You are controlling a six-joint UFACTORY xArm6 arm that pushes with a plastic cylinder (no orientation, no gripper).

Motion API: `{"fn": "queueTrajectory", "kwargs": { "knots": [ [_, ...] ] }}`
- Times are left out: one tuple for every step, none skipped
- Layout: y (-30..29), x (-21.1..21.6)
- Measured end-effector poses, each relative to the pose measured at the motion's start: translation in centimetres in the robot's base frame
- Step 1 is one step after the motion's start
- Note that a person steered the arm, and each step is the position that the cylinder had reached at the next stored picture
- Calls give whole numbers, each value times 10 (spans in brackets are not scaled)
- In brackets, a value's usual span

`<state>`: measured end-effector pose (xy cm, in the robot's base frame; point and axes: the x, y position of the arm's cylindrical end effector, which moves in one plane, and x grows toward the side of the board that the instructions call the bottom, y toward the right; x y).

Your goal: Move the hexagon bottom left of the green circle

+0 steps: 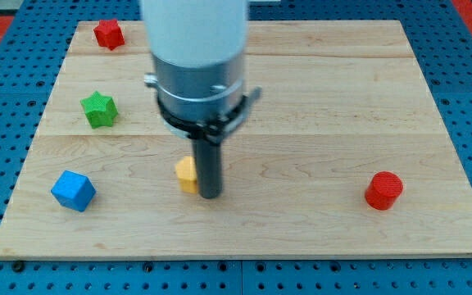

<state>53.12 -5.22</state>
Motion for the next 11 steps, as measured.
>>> {"fn": "queueTrajectory", "kwargs": {
  "knots": [
    [-16,10],
    [-44,-29],
    [-21,-73],
    [-55,-55],
    [-107,-87],
    [-74,-97],
    [-71,-74],
    [-61,-53],
    [-45,-80],
    [-38,-105],
    [-71,-79]
  ]
}}
